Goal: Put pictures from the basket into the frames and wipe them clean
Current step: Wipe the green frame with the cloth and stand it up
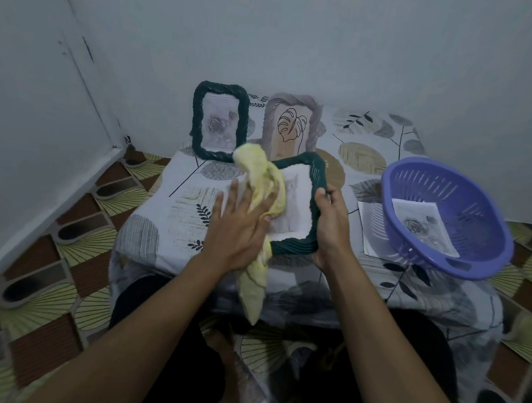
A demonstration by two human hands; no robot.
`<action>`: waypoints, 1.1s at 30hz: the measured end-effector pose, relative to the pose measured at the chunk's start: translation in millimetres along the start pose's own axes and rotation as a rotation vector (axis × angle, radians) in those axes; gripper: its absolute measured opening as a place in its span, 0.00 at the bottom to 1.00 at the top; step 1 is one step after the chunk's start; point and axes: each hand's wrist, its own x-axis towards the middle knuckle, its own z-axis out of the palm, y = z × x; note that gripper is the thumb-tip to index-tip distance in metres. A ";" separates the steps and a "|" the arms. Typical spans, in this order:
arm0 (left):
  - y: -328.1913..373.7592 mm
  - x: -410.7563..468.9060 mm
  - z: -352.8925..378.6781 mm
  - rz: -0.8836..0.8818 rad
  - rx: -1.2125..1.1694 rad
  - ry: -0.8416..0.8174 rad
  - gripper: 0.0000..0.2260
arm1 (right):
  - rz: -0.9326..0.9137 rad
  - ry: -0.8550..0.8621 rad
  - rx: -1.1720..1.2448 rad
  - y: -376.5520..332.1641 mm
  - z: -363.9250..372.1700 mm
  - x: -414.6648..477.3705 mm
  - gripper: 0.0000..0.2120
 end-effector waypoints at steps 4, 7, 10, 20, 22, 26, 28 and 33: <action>4.5 8.9 -9.9 -0.041 -0.110 -0.013 0.26 | -0.011 -0.025 -0.015 1.7 7.0 0.1 0.05; 13.9 -1.5 -6.9 0.211 -0.120 0.031 0.24 | -0.007 -0.037 0.043 -4.8 6.6 1.9 0.05; 8.8 -9.4 0.2 0.367 -0.058 0.070 0.24 | 0.021 -0.058 0.071 -4.9 5.0 0.8 0.07; -9.2 7.5 -25.6 -0.378 -0.407 0.132 0.21 | 0.148 0.042 0.023 6.1 -6.0 5.6 0.06; -10.3 5.6 -31.4 -0.523 -0.539 0.188 0.19 | 0.146 0.043 0.017 7.8 -7.9 5.3 0.07; -16.3 7.7 -40.5 -0.673 -0.638 0.345 0.20 | 0.136 0.064 0.012 10.0 -11.6 4.3 0.07; -10.1 9.2 -47.0 -0.654 -0.781 0.368 0.22 | 0.127 0.057 0.027 10.2 -9.7 2.8 0.06; 29.9 0.6 -52.4 -0.283 -0.895 0.026 0.19 | 0.077 0.068 0.091 6.2 1.6 1.9 0.05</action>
